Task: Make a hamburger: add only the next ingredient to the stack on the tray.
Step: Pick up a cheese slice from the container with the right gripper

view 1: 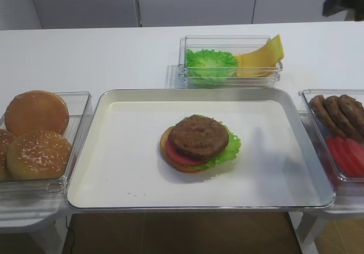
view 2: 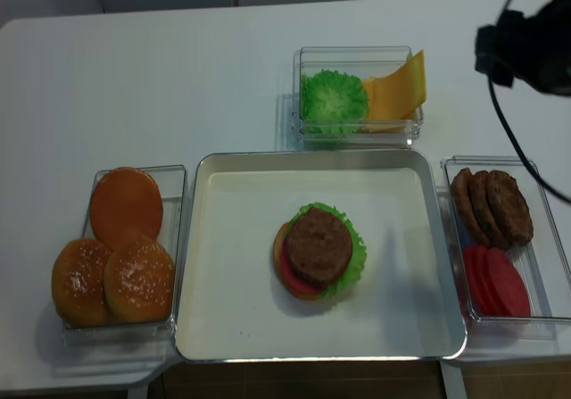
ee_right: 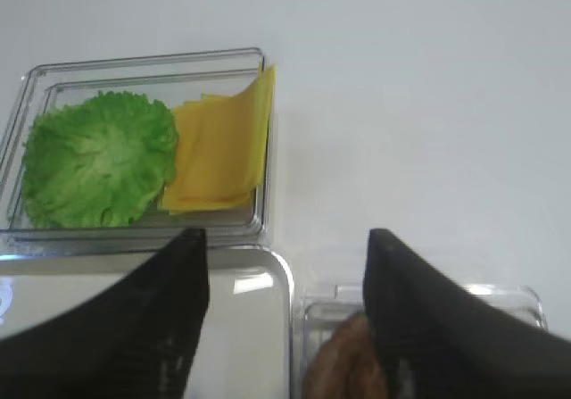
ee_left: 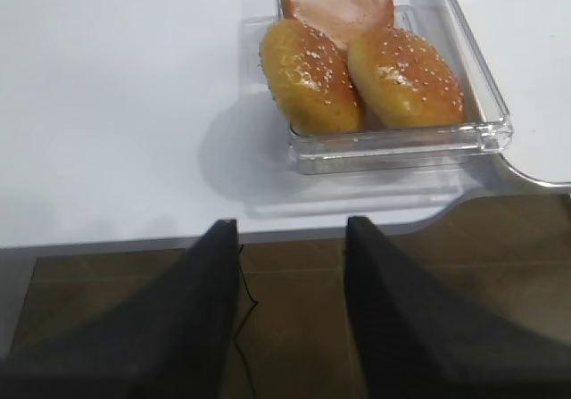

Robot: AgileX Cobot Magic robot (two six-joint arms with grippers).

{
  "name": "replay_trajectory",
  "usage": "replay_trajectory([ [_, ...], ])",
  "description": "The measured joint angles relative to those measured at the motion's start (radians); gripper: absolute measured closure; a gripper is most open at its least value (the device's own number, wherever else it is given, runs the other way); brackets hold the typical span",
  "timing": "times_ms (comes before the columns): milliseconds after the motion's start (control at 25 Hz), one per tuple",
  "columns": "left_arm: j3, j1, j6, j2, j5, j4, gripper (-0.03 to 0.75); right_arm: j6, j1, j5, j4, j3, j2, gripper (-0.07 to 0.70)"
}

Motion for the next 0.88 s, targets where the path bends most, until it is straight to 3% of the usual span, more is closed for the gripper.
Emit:
replay_trajectory([
  [240,0.000,0.000,0.000,0.000,0.000,0.000,0.417,-0.024,0.000,0.000,0.030,-0.235,0.246,0.245],
  [520,0.000,0.000,0.000,0.000,0.000,0.000,0.417,-0.045,0.000,0.048,0.074,-0.496,0.525,0.255],
  [880,0.000,0.000,0.000,0.000,0.000,0.000,0.417,-0.045,0.000,0.034,0.094,-0.570,0.679,0.284],
])
